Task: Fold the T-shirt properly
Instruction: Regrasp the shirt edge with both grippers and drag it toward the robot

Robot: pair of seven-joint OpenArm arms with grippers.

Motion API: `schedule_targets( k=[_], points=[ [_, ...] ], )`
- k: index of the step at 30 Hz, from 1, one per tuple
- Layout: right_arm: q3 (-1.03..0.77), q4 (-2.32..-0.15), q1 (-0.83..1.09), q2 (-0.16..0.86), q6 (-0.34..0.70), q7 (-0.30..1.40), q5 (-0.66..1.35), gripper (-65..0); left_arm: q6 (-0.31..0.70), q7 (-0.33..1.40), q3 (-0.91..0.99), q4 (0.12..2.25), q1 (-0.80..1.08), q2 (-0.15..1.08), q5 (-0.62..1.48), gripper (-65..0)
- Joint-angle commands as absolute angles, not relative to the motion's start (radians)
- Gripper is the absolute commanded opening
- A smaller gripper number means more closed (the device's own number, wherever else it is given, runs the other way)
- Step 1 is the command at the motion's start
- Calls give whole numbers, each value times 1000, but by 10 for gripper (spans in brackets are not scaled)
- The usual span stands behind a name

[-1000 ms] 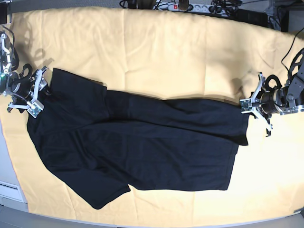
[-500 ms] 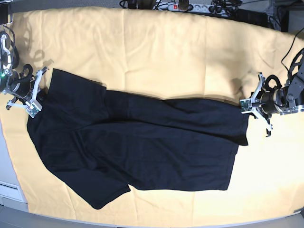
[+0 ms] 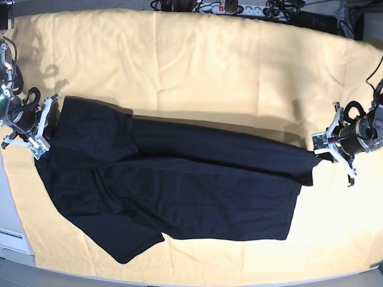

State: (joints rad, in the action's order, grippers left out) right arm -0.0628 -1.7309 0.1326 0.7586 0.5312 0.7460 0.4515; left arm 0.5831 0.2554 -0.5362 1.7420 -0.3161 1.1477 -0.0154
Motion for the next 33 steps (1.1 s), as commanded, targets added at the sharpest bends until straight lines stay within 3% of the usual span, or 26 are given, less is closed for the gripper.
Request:
schedule_targets(
  k=[1,12,26,33],
  points=[
    [-90,-1752,117,785,524,740,448,-650,576,267,-522,1766,-329,1179,-12,-650],
    [-137,-1753,128,838,611,863,627,-650,698,271,-522,1814,-321,1229,90,-650],
    [-387,-1766,307,845,698,893,841,-650,698,393,-522,1935,-310,1302,218,-650],
    [-541,-1898,471,824,698,910,886,-650,698,503,-522,1986,-300,1339,305,-650]
  ],
)
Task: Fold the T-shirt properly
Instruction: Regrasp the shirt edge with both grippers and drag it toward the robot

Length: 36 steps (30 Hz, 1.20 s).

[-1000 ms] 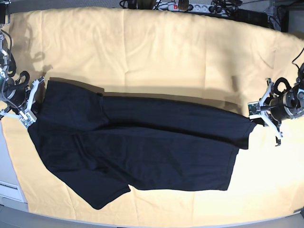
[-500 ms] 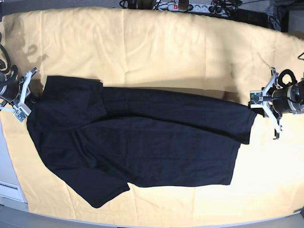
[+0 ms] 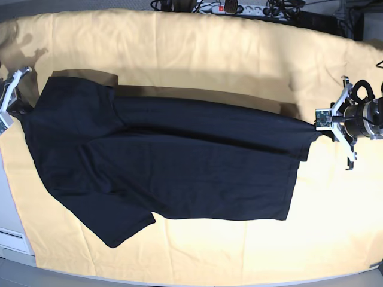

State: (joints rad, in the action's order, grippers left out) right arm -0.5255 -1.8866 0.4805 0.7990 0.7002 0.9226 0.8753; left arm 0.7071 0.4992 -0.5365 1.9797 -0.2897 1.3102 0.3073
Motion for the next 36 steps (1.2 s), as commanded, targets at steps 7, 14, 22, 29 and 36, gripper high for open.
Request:
schedule_targets(
  k=[7,14,22,29,36],
  points=[
    [-667,-2018,609,747,698,910,886,-650,570,594,-522,2083,-141,1384,217,-650],
    [-735,-2053,709,700,698,912,883,-650,421,668,-522,2152,-35,1385,102,-650],
    [-741,-2054,723,656,698,948,883,-650,370,728,-522,2167,17,1386,69,-650],
    [-741,-2055,736,657,698,994,887,-650,461,762,-522,2266,58,1436,109,-650],
    [-741,-2056,795,657,698,989,887,-650,461,760,-522,2319,58,1499,115,-650]
  ],
)
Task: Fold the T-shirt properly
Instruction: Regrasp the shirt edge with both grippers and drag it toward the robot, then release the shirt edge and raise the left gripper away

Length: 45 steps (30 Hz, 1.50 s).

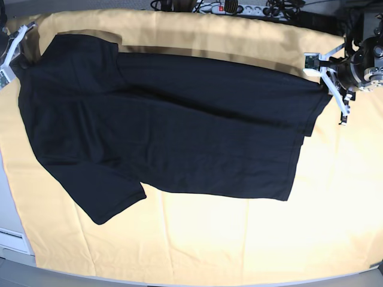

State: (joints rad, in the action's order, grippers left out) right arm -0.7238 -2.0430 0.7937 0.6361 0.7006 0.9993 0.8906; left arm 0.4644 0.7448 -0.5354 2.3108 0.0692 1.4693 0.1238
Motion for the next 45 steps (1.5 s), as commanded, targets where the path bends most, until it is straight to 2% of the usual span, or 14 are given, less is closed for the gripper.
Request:
schedule_targets(
  k=[1,11,18,45],
  points=[
    [-741,-2056,795,656,698,989,887,-650,466,760,-522,2320,58,1505,130,-650],
    [-741,-2056,820,657,698,1042,883,-650,628,770,-522,2322,58,1552,264,-650],
    [-741,-2056,820,657,698,1055,883,-650,688,796,-522,2337,58,1552,358,-650],
    [-741,-2056,848,654,696,1119,894,-650,698,839,-523,2341,58,1549,421,-650]
  ],
)
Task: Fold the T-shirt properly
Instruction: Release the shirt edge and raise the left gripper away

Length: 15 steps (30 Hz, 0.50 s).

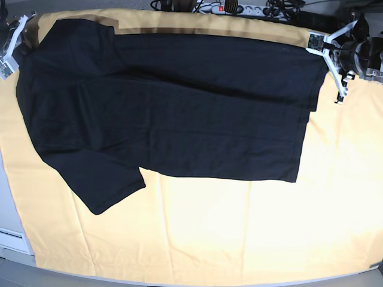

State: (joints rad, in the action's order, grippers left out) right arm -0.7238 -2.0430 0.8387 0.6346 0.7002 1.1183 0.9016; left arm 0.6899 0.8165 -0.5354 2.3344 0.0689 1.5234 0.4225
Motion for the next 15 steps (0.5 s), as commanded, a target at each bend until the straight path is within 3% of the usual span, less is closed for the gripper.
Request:
schedule_targets(
  k=[1,15],
  points=[
    [-741,-2056,854,654,696,1117,895,-650,698,839,-523,2341,58,1548,423,-650],
    [-741,-2056,853,654,696,1112,896,-645,698,839,-523,2341,58,1548,428,-641]
  ],
)
